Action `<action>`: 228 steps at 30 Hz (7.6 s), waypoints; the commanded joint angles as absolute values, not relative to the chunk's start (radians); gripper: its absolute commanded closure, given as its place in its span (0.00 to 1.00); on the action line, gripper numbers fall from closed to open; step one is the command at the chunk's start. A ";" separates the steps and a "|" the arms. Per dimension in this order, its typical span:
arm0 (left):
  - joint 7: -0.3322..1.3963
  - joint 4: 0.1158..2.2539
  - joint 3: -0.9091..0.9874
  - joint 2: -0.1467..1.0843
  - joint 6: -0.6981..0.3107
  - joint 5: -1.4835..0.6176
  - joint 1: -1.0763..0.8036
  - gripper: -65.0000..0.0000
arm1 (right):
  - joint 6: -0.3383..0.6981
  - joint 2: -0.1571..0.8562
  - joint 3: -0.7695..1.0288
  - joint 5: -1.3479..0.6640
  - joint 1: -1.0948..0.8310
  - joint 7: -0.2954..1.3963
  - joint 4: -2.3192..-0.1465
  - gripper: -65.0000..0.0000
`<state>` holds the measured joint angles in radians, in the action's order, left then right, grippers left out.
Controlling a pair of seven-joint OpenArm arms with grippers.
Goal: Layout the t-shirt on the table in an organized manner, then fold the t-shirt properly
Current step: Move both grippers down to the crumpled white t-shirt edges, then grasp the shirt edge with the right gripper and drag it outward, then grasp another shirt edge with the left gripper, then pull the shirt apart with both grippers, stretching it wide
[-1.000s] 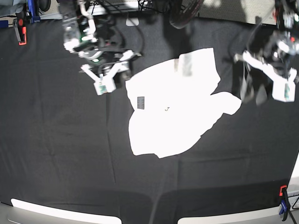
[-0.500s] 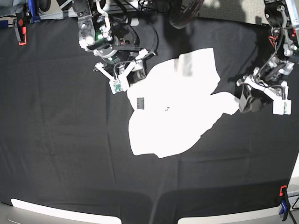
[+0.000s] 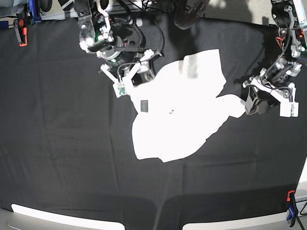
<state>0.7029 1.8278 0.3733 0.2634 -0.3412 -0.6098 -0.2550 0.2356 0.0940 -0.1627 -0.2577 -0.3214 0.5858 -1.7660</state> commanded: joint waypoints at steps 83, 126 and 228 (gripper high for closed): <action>0.654 1.845 0.377 0.275 -0.344 -0.630 -0.247 0.62 | 0.246 -0.008 -0.026 -0.264 -0.286 0.531 -1.676 1.00; 0.998 1.845 -0.102 0.261 -0.439 -0.660 -0.252 0.61 | 0.240 0.297 0.412 -0.270 -0.333 0.673 -1.678 1.00; 0.734 1.669 -0.177 0.498 0.008 0.112 -0.095 1.00 | 0.238 0.415 0.435 -0.210 -0.333 0.720 -1.678 1.00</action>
<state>0.7414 1.6554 -0.1844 0.4828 -0.0219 0.0914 -0.1081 0.2470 0.3943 0.4225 -0.2138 -0.3386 0.7322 -1.6627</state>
